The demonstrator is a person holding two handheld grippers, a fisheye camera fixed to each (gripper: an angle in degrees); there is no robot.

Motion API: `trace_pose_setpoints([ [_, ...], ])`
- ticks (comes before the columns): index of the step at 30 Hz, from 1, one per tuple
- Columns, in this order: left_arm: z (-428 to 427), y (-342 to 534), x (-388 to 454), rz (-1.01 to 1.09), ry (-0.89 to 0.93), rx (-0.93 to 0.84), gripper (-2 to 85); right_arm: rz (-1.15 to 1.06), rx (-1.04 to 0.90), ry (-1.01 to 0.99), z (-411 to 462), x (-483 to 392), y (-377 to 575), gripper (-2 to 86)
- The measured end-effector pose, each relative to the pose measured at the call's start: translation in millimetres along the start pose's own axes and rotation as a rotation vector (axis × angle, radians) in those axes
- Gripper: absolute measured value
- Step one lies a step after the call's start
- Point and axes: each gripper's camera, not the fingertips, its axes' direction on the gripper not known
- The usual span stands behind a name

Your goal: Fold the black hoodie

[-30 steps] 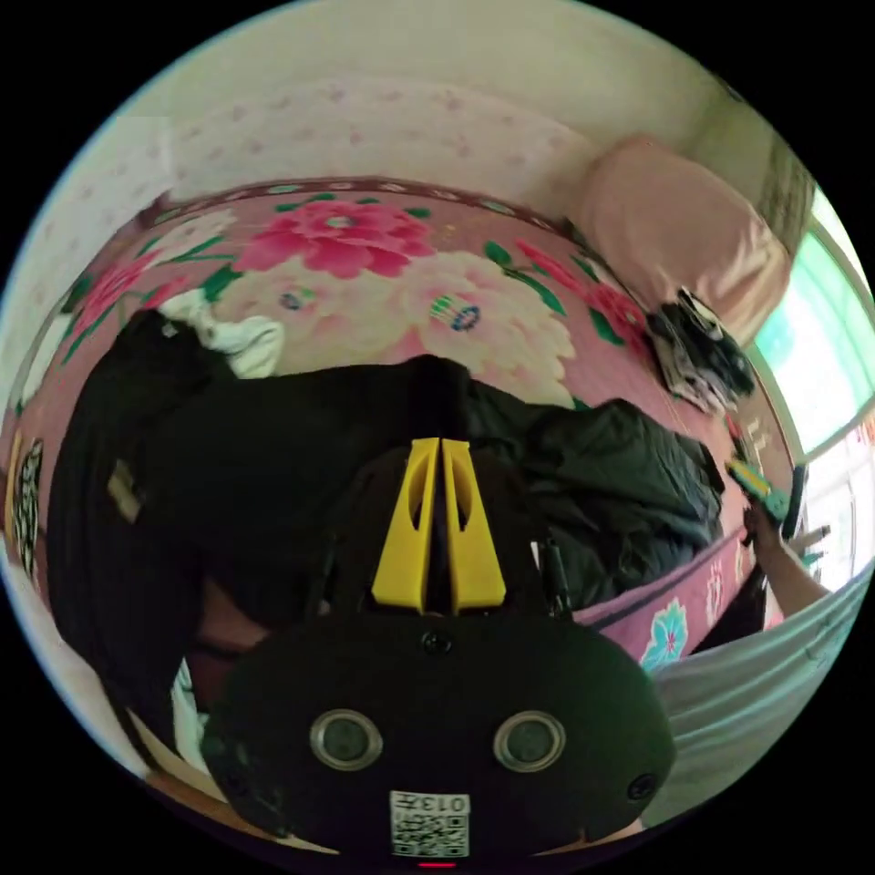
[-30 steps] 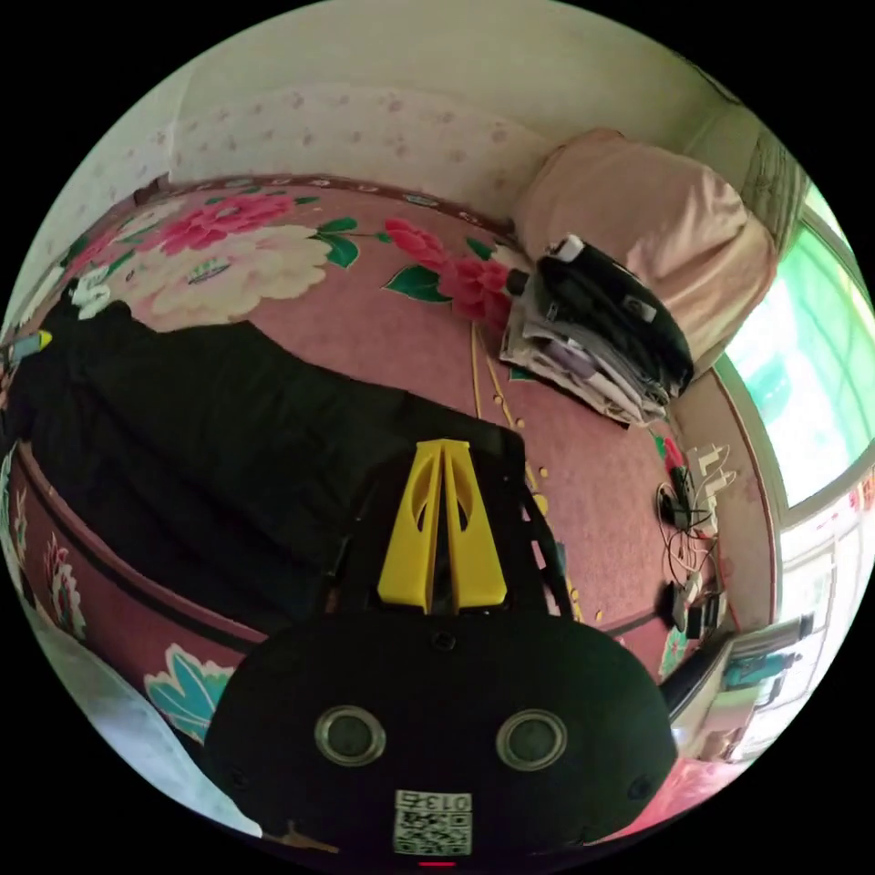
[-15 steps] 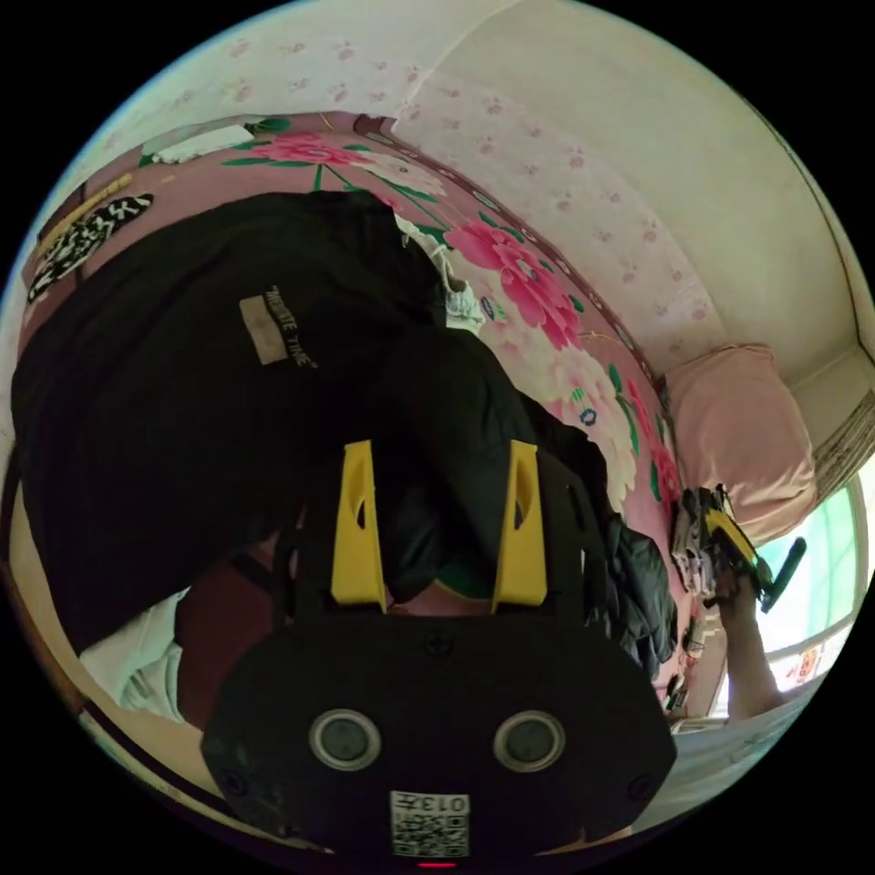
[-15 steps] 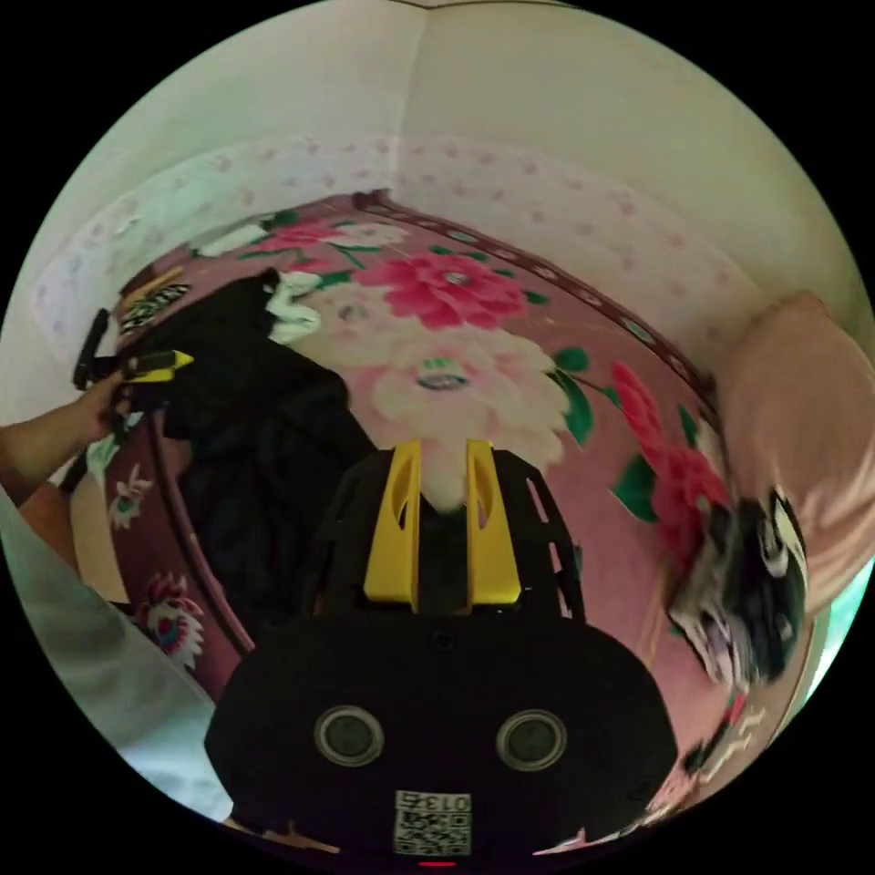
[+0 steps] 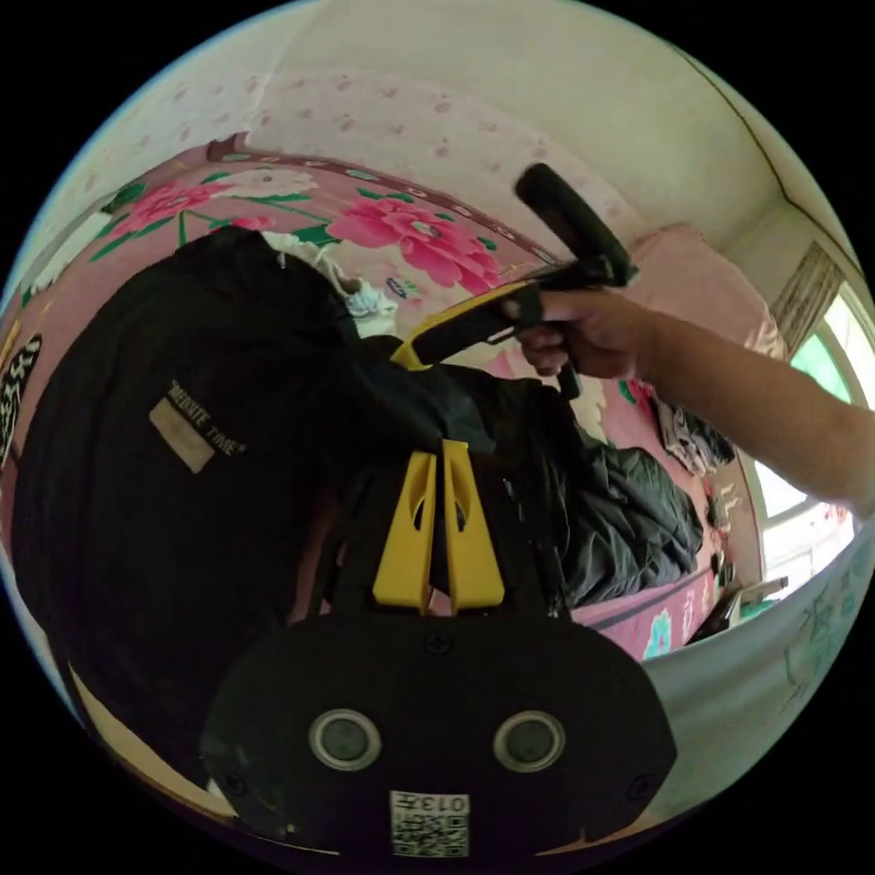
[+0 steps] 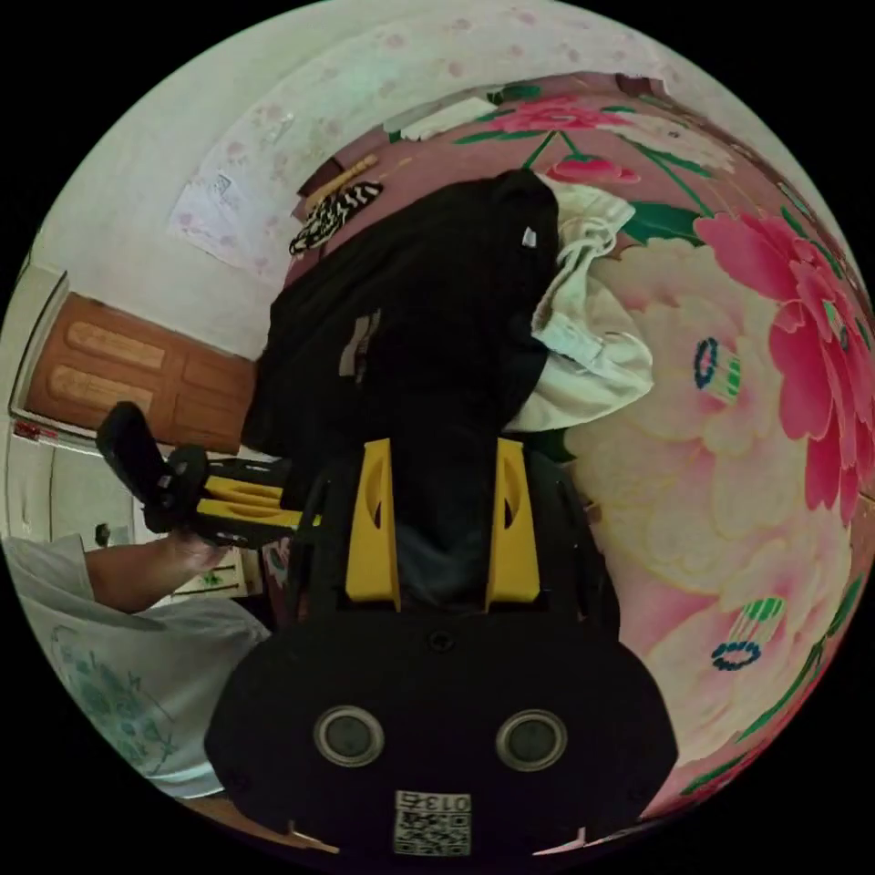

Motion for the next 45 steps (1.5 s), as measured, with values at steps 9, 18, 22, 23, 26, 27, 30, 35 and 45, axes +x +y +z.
trace_pose_setpoints([
  [9,-5.8,36.1,96.6,0.304,0.032,0.000,-0.1,-0.112,0.076,-0.016,-56.3,-4.2,51.0,0.4],
  [18,32.9,113.5,321.3,0.955,0.018,-0.075,0.1,0.107,0.451,0.149,-218.0,-25.0,354.6,0.1],
  [22,132.8,179.4,396.9,1.182,-0.065,-0.298,0.2,0.458,0.329,0.170,-168.6,-3.3,462.7,0.1],
  [23,163.3,195.4,410.7,1.208,-0.100,-0.369,0.2,0.551,0.284,0.181,-158.5,1.8,481.4,0.0],
  [26,215.6,218.7,426.6,1.192,-0.230,-0.488,0.3,0.685,0.307,0.334,-174.8,-11.7,507.1,0.0],
  [27,218.2,219.4,427.7,1.171,-0.229,-0.485,0.3,0.693,0.331,0.362,-183.7,-17.9,508.4,0.0],
  [30,223.0,222.1,435.9,1.120,-0.215,-0.505,0.3,0.609,0.472,0.556,-226.6,-70.8,488.5,0.0],
  [35,218.3,244.5,452.3,1.195,-0.272,-0.502,0.3,0.157,0.320,0.749,-181.4,-137.3,380.3,0.0],
  [45,98.4,246.0,425.5,1.053,-0.397,0.033,-0.3,0.394,0.146,0.550,-162.4,-80.1,383.9,-0.1],
])
